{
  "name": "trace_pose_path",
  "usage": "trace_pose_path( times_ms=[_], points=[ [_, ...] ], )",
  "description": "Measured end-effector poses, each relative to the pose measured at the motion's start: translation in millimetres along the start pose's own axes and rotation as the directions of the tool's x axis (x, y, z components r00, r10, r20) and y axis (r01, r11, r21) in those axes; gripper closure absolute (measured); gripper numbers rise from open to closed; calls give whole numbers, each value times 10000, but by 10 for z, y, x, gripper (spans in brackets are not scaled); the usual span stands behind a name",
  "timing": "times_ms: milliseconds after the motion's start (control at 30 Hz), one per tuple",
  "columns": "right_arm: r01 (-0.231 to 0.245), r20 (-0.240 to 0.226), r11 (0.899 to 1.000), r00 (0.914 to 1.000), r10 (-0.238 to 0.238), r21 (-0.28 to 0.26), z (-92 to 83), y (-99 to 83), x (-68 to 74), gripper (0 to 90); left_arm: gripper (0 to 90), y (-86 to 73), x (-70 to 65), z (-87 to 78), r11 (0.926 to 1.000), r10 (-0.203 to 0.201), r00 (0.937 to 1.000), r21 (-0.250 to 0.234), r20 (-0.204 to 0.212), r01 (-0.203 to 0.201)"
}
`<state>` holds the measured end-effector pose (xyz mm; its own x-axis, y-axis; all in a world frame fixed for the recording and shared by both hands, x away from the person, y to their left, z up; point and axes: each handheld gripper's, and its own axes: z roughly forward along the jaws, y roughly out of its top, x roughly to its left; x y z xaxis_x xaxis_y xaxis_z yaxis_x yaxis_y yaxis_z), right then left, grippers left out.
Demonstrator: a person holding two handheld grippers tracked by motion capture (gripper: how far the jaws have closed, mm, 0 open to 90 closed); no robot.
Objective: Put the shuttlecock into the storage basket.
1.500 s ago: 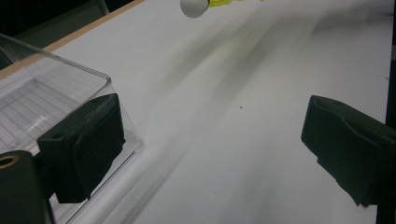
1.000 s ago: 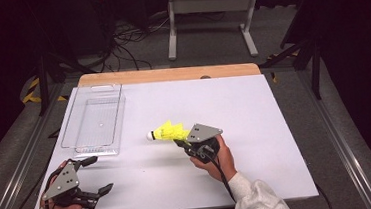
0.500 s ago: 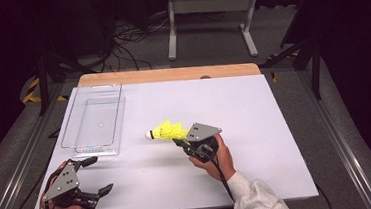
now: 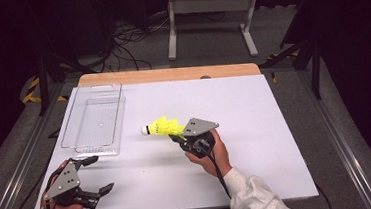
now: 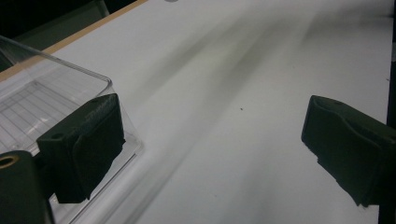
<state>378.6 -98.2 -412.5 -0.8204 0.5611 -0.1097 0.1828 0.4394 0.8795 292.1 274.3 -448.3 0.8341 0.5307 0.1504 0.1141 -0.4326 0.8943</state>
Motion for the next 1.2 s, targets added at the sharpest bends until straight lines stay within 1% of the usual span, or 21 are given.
trace_pose_path(
  times_ms=[267, 367, 533, 633, 800, 833, 900, 933, 1200],
  points=[
    [138, -104, 9999, 9998, -139, -61, 84, 82, -6, 884, 67, 8, -17, 4, 10000, 41, 10000, 23, 35, -41],
    [93, -149, 9999, 9998, -94, -78, 113, 102, -10, 884, 67, 8, -18, 8, 10000, 63, 10000, 62, 29, -63],
    [89, -242, 9996, 9997, -96, -268, 198, 218, -2, 885, 66, 6, -17, -5, 10000, 15, 10000, 21, -14, -15],
    [242, -314, 9992, 9992, -253, -331, 243, 282, 24, 884, 67, 6, -20, 2, 10000, 41, 10000, 40, 22, -41],
    [355, -381, 9988, 9986, -368, -340, 311, 353, 63, 885, 67, 5, -27, 19, 10000, 50, 10000, 53, 79, -50],
    [411, -414, 9984, 9982, -427, -384, 341, 394, 74, 885, 66, 5, -26, 18, 10000, 42, 10000, 46, 80, -42],
    [394, -440, 9984, 9982, -412, -406, 358, 414, 80, 885, 66, 3, -21, 15, 10000, 10, 10000, 39, 73, -10],
    [452, -479, 9980, 9977, -473, -431, 397, 458, 94, 885, 67, 2, -21, 14, 10000, -4, 10000, 25, 74, 4],
    [696, -590, 9967, 9957, -720, -426, 484, 569, 131, 885, 66, 2, -25, 15, 10000, 2, 9999, 22, 106, -2]
  ],
)
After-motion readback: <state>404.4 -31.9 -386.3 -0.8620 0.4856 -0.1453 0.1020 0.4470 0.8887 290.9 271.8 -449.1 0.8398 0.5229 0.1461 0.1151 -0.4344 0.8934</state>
